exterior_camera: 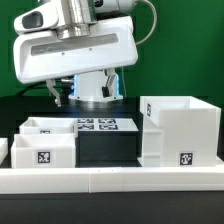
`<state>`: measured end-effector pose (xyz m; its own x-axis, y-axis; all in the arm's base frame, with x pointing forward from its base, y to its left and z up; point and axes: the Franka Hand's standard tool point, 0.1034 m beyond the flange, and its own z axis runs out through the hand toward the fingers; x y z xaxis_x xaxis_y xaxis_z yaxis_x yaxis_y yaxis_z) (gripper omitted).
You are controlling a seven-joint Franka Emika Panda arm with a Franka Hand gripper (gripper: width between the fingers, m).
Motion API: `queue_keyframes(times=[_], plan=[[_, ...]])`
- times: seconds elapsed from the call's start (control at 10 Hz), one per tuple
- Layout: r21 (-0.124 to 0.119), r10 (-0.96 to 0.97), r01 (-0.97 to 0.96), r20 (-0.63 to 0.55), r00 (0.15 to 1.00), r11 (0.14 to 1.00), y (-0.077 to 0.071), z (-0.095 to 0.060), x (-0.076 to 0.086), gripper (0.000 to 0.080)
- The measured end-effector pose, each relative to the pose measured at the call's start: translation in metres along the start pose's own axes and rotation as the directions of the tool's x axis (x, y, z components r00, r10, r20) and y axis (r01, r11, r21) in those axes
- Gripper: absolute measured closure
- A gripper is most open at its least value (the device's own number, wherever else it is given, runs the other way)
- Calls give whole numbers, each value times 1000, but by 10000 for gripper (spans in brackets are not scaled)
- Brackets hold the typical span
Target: Assemble drawer
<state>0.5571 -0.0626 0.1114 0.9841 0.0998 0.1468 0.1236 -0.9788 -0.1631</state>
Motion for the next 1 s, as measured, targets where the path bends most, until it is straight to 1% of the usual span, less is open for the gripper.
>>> queue_keyframes(times=[0.1, 0.2, 0.4, 0.5, 0.6, 0.7, 0.8, 1.0], plan=[[-26, -52, 53, 4, 999, 998, 1, 2, 0, 151], [-79, -152, 153, 19, 988, 985, 3, 9, -2, 151], [-129, -197, 197, 13, 980, 972, 17, 21, -14, 151], [-147, -193, 191, 1, 981, 971, 21, 25, -20, 151], [-154, -175, 173, 1, 985, 973, 30, 32, -28, 151], [-149, -151, 150, 5, 988, 977, 36, 37, -32, 151], [-134, -107, 107, 7, 994, 985, 42, 41, -35, 151], [-135, -116, 116, 8, 993, 984, 41, 40, -34, 151]])
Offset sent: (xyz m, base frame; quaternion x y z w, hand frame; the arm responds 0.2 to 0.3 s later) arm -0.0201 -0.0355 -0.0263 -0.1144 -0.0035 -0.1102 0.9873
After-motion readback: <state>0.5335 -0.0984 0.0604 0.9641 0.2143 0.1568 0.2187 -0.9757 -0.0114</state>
